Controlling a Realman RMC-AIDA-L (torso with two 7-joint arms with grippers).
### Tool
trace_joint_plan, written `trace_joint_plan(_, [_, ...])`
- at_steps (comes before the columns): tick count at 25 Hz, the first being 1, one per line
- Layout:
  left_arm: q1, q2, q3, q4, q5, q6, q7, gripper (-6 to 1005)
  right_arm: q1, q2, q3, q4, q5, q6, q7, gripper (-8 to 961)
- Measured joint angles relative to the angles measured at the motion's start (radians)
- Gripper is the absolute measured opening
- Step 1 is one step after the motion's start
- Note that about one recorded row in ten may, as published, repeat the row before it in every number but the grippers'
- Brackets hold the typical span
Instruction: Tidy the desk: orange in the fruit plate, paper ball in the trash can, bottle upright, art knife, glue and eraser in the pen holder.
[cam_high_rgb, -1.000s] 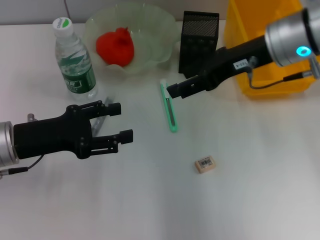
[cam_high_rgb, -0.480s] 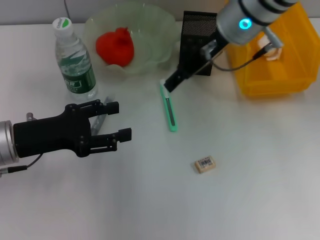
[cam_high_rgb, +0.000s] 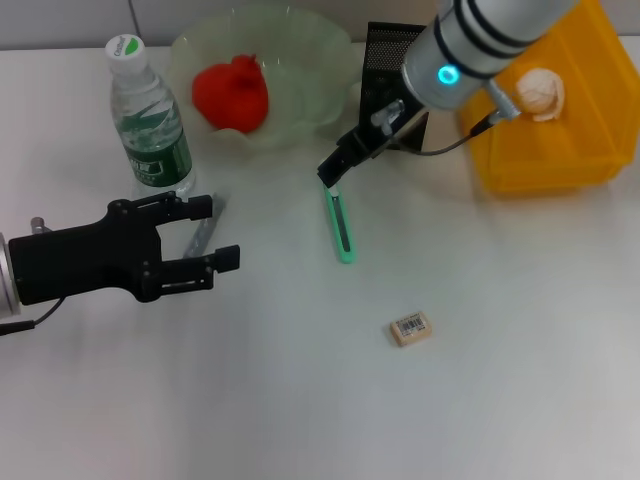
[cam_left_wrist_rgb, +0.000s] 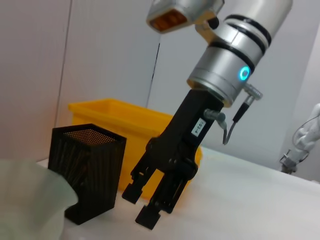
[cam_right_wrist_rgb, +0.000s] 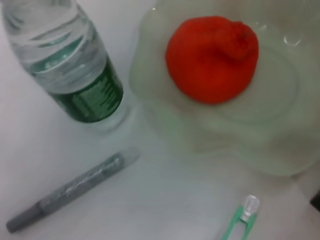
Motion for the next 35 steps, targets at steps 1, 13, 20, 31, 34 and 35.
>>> trace_joint_plan(1, [0.0,0.0,0.0,0.0,0.0,-0.004,0.0,800,0.0,0.0,-0.018,0.016,0.017,0.023,0.0,763])
trace_joint_plan(13, [-0.006,-0.002,0.001,0.0,0.0,-0.018,0.002,800,-0.046,0.001,-0.344,0.081,0.282,0.284,0.028,762])
trace_joint_plan(20, [-0.008,-0.003,0.0,0.0,0.0,-0.019,0.002,800,-0.076,0.002,-0.461,0.075,0.34,0.34,0.063,762])
trace_joint_plan(31, [-0.008,-0.001,0.0,0.0,0.0,-0.019,0.002,800,-0.106,0.002,-0.497,0.06,0.333,0.37,0.09,758])
trace_joint_plan(34, [-0.008,-0.001,-0.001,0.0,0.0,-0.019,0.002,800,-0.111,0.002,-0.5,0.049,0.333,0.369,0.09,756])
trace_joint_plan(35, [-0.007,-0.001,-0.002,0.0,0.0,-0.019,0.002,800,-0.113,0.002,-0.503,0.047,0.333,0.368,0.09,755])
